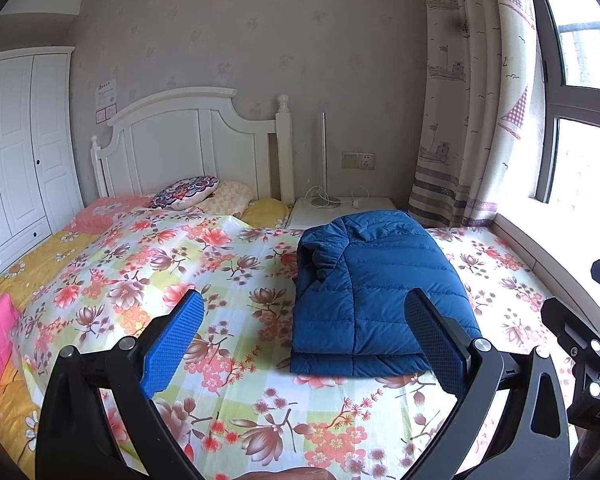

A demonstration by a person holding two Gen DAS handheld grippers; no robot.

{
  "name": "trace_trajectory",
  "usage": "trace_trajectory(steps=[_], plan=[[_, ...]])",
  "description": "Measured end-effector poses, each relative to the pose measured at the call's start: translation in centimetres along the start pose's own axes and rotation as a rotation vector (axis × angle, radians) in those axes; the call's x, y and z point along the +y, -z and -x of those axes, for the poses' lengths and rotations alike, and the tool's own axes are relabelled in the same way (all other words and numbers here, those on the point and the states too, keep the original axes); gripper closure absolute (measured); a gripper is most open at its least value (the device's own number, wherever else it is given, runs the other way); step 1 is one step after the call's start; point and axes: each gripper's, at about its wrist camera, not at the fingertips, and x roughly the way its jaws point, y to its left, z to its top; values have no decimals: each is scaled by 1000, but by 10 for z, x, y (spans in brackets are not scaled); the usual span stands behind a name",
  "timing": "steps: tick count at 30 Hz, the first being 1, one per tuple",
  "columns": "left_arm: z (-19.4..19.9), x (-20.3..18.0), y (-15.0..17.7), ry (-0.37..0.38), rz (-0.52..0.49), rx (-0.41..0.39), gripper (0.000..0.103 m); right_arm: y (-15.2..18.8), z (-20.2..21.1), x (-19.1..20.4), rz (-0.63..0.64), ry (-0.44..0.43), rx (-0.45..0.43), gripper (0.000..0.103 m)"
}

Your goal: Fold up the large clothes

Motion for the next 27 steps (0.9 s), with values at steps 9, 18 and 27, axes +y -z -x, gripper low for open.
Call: trace_trajectory(steps=[9, 18, 27], plan=[[-1, 0, 1, 0, -3, 4, 4, 3, -2, 5, 4, -4, 7, 2], [-1, 0, 3, -3, -3, 2, 4, 3, -2, 7, 5, -4, 7, 2], [0, 0, 2, -3, -4, 1, 4, 2, -3, 6, 5, -6, 8, 2]])
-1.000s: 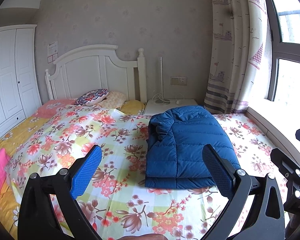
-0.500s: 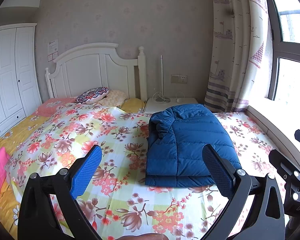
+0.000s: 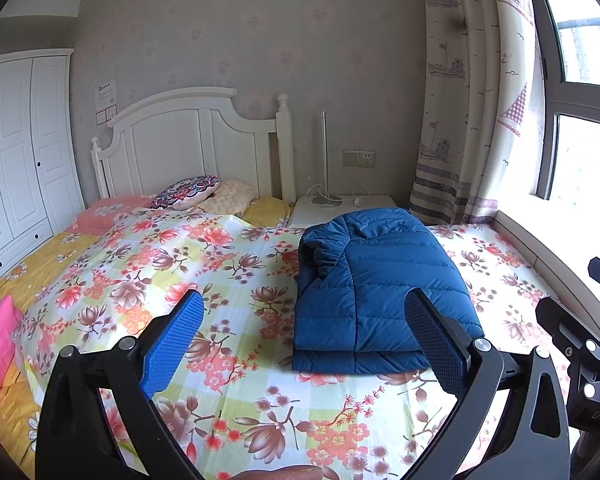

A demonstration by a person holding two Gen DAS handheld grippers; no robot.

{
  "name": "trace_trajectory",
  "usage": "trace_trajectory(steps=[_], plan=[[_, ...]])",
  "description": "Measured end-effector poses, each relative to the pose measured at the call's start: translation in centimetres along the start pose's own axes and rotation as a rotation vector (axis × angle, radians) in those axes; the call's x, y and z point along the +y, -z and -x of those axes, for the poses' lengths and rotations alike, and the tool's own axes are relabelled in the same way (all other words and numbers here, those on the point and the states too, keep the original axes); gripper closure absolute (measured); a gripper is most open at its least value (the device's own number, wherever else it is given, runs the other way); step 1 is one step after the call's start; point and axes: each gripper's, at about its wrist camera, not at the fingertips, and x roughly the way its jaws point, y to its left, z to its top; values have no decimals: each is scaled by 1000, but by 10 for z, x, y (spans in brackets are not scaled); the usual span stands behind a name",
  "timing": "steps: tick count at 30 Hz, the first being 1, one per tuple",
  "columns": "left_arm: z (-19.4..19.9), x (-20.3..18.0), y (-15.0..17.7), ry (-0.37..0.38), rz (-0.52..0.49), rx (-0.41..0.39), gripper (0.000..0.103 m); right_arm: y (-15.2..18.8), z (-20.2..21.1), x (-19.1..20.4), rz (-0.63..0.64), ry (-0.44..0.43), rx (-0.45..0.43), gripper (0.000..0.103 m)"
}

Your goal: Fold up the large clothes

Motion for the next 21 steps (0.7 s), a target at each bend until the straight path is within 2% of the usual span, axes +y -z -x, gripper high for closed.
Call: trace_trajectory(steps=[21], plan=[[1, 6, 5, -3, 1, -7, 4, 3, -5, 6, 5, -6, 10, 2]])
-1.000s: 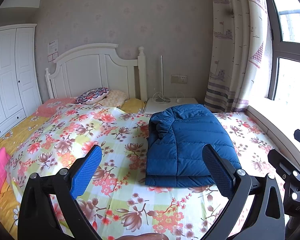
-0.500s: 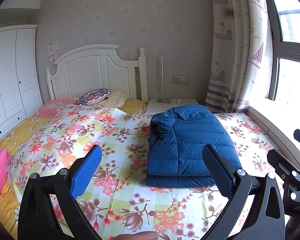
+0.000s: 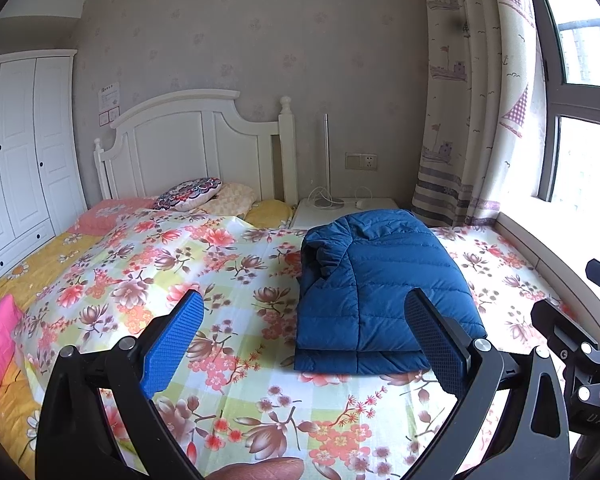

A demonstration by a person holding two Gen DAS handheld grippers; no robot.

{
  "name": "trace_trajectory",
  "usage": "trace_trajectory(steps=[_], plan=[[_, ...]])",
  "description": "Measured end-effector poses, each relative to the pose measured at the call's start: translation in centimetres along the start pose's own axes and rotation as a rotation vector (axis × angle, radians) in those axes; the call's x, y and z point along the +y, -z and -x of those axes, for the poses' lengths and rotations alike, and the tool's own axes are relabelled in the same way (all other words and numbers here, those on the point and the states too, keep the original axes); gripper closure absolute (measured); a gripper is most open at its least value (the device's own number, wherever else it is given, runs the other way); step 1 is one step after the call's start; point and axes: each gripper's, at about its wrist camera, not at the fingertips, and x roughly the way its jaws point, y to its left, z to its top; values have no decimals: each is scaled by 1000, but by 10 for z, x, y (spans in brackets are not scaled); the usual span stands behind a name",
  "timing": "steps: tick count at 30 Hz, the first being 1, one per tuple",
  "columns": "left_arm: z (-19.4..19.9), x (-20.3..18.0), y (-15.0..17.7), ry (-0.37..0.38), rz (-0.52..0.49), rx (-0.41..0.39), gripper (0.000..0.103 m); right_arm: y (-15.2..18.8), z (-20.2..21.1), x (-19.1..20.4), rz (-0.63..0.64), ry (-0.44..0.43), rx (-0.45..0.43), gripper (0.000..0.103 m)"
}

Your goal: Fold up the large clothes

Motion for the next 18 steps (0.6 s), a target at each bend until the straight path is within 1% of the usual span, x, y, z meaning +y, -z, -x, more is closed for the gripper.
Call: trace_trajectory(steps=[10, 13, 15, 16, 17, 18], plan=[[-38, -5, 17, 31, -26, 74, 4, 11, -28, 3, -13, 13, 44, 2], [-47, -4, 19, 39, -30, 68, 4, 13, -37, 2, -21, 17, 53, 2], [-48, -1, 20, 48, -17, 25, 4, 13, -46, 1, -28, 17, 66, 2], [-51, 0, 18, 55, -12, 18, 4, 13, -50, -1, -32, 16, 75, 2], [-55, 1, 17, 73, -16, 26, 4, 12, -56, -4, -35, 10, 86, 2], [-66, 3, 13, 100, -40, 58, 4, 10, -61, -7, -36, 9, 92, 2]])
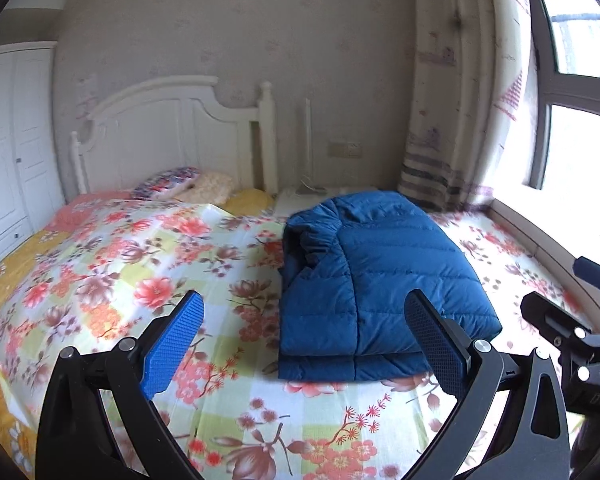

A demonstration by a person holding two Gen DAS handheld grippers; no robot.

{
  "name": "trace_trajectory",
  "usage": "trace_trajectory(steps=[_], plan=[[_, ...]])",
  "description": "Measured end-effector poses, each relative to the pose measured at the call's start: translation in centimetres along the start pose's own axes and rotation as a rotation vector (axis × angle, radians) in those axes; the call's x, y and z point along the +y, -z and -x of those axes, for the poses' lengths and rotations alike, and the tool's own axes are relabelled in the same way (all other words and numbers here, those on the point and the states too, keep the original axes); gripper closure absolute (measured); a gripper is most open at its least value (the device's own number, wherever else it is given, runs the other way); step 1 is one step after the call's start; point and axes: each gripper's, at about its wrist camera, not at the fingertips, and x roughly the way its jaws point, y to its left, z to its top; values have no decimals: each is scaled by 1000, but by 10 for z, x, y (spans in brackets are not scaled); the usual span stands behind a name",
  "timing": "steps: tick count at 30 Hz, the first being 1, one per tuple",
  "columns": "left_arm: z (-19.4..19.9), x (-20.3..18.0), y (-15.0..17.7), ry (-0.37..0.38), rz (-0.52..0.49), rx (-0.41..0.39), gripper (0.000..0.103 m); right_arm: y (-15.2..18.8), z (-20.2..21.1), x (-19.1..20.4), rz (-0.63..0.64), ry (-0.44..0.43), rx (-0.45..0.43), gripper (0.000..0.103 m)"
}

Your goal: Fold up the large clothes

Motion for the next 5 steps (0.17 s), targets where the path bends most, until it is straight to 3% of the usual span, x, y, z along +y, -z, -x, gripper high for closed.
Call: trace_trajectory(steps=[2, 5], plan=[[-23, 13, -10, 14, -42, 62, 4, -10, -14, -20, -10, 51, 6, 2], [-74, 82, -27, -100, 9, 136, 4, -33, -36, -85, -35, 173, 30, 2]])
